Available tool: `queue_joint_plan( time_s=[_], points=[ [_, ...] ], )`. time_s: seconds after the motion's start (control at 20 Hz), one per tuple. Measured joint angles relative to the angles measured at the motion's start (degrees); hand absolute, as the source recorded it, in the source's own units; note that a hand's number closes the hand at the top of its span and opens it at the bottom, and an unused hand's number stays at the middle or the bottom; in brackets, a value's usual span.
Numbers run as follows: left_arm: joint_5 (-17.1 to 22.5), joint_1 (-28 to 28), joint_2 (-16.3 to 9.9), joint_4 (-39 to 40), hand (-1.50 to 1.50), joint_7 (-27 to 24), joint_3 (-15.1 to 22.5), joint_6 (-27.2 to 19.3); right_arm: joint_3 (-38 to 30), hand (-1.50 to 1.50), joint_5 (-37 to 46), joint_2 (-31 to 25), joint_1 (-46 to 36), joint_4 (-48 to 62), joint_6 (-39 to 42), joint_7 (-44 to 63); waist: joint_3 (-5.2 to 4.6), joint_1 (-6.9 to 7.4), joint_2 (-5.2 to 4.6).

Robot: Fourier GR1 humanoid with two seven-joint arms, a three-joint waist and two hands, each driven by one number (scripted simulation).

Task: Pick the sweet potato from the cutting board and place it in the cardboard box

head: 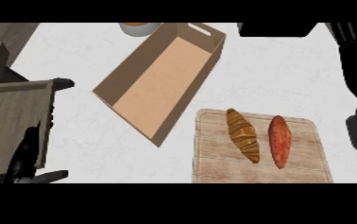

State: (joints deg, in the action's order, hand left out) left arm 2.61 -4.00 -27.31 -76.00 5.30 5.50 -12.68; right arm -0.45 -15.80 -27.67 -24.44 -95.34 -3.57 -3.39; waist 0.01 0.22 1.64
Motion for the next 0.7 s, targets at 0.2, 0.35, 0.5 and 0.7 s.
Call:
queue_joint_plan(
  time_s=[0.2,0.35,0.5,0.7],
  points=[
    [7.94,-2.97,1.69,-5.77,0.00,4.75,-0.84,3.92,-3.63,-1.50,3.19,1.01,10.35,-3.57,-4.37,-6.23,0.49,-3.12,-0.11],
    [6.38,-4.58,0.64,-6.08,0.00,5.99,1.45,5.27,-9.30,-1.50,2.66,3.07,14.47,-4.81,-8.76,-11.40,1.28,-8.01,1.47],
    [4.82,-5.96,-0.35,-7.18,0.00,5.34,1.97,5.01,-16.06,-1.50,4.65,4.90,22.34,-0.81,-15.16,-14.14,1.08,-11.28,0.57],
    [2.53,-5.53,-0.33,-6.80,0.00,2.90,1.67,2.57,-19.97,-1.50,7.15,9.52,32.60,-0.68,-18.04,-26.16,0.39,-11.31,-0.11]
  ],
)
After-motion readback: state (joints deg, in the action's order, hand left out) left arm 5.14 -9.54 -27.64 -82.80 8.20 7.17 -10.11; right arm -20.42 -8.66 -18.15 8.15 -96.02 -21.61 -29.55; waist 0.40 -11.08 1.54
